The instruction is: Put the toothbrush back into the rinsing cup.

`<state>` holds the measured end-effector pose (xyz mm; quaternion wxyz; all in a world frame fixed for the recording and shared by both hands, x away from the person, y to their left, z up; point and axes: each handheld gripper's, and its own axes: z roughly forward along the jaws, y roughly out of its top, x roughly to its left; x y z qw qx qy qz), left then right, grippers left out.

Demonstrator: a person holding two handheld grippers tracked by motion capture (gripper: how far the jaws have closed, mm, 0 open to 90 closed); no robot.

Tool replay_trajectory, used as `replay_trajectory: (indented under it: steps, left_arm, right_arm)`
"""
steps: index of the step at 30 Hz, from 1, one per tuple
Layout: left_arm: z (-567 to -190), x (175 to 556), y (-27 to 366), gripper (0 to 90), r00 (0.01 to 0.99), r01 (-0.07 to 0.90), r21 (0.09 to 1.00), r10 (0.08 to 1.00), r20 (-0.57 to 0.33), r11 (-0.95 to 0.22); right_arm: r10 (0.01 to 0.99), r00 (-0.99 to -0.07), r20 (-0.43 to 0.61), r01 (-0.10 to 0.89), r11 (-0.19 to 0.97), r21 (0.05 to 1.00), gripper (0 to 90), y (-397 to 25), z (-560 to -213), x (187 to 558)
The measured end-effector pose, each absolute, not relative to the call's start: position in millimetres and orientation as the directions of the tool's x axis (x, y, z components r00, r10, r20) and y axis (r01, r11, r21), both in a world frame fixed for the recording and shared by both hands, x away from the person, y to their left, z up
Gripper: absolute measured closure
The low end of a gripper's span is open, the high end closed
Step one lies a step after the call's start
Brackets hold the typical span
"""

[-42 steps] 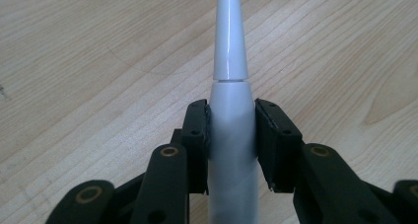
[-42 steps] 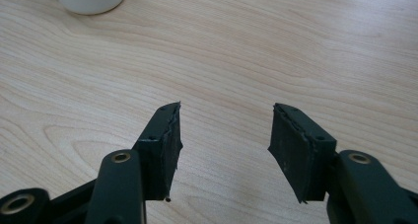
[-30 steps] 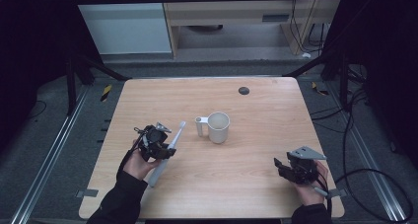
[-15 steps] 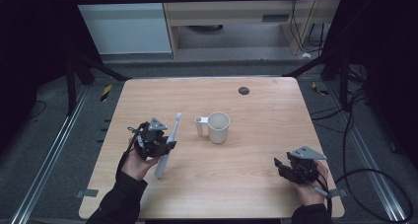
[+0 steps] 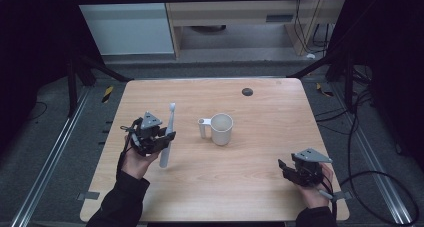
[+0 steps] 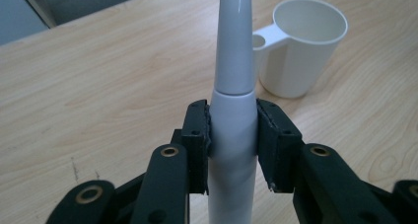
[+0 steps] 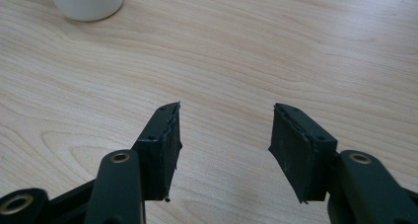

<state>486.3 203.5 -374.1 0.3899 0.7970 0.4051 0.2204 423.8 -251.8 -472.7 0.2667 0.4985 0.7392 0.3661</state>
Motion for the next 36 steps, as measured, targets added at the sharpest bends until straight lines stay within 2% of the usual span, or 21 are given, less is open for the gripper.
replay_trajectory:
  steps: [15, 36]
  left_arm:
    - [-338, 494, 196, 67.1, 0.563, 0.36, 0.9, 0.827, 0.001, -0.245]
    - [-317, 516, 166, 67.1, 0.58, 0.279, 0.948, 0.813, -0.04, -0.153]
  right_arm:
    - [0.935, -0.35, -0.049, 0.532, 0.242, 0.811, 43.2, -251, -472, 424]
    - [0.936, -0.348, -0.053, 0.528, 0.242, 0.814, 41.1, -252, -473, 425]
